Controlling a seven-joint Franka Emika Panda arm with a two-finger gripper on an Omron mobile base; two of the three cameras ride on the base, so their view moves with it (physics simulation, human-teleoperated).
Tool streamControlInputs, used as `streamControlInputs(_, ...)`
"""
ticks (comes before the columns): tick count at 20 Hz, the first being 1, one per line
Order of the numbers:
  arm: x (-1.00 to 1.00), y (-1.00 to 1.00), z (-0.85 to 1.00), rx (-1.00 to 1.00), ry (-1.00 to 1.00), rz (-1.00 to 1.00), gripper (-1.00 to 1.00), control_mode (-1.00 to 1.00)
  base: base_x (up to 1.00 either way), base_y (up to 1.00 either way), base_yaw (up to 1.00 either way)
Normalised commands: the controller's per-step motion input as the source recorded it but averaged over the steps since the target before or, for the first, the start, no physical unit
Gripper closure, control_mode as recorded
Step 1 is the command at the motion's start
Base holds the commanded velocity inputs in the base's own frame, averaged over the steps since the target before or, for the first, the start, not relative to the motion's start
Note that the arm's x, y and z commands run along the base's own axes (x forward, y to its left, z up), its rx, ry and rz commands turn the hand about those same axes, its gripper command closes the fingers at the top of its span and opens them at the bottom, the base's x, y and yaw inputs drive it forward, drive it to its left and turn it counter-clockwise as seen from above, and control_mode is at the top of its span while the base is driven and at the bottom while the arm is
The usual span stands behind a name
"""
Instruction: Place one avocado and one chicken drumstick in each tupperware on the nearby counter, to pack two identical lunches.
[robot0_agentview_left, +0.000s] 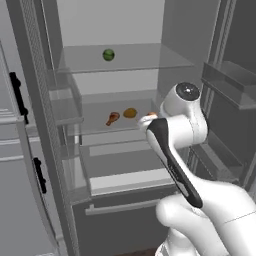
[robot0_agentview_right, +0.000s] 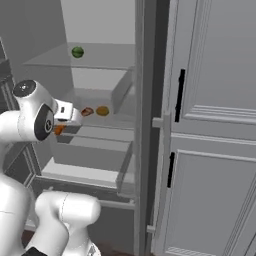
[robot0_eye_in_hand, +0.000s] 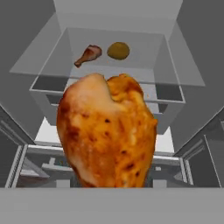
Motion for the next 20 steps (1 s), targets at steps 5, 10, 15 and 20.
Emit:
streamControlInputs(5,0.00,0.00,0.00,0.00,0.00,0.00,1.00,1.00,-1.00,0.11,0.01)
streamControlInputs(10,0.00,0.00,0.00,0.00,0.00,0.00,1.00,1.00,-0.99,0.06,0.02)
streamControlInputs(15,0.00,0.00,0.00,0.00,0.00,0.00,1.00,1.00,-0.55,0.07,0.58)
streamControlInputs(20,0.00,0.00,0.00,0.00,0.00,0.00,1.00,1.00,-0.01,0.00,1.00)
